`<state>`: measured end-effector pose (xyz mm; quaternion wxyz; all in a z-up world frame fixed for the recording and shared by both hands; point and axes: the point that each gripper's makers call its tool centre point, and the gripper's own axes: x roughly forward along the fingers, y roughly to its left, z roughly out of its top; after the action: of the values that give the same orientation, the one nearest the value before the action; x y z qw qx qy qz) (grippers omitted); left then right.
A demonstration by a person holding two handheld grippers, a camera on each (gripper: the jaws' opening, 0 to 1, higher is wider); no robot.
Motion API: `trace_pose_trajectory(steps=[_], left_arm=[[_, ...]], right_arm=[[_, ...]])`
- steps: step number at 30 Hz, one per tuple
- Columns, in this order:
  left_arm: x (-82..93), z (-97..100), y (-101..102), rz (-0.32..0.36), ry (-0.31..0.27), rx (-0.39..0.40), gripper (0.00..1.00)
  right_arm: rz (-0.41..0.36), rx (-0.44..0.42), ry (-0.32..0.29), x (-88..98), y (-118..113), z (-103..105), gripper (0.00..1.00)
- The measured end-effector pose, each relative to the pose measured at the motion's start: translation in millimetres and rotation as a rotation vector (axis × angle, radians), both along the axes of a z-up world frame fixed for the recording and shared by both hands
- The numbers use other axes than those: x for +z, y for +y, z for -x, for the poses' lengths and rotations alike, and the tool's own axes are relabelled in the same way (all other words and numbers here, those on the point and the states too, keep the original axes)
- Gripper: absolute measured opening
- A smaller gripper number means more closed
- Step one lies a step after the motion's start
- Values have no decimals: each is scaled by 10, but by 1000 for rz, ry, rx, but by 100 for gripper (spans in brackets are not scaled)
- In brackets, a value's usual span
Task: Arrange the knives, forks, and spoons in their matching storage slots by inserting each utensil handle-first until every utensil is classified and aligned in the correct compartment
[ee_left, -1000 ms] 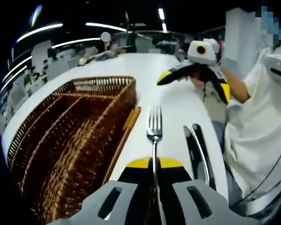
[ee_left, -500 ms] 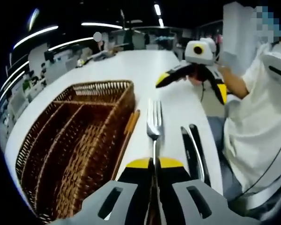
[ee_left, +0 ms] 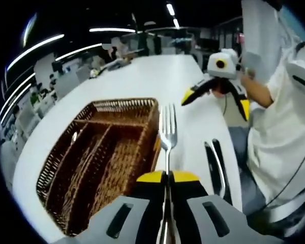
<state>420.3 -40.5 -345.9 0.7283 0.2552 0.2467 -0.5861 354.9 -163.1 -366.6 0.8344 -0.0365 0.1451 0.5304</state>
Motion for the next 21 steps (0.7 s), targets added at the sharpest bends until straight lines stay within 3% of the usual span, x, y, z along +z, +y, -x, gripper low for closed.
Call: trace_pose_trajectory(steps=[8,21], left_arm=[[115,-153,84,-40,-18,7,3],[304,-617,345,-69,-57,73,3]], right_arm=[[-7,-4,1,0,-4,23,100],[-3,-5,0,13,-4,36,100]])
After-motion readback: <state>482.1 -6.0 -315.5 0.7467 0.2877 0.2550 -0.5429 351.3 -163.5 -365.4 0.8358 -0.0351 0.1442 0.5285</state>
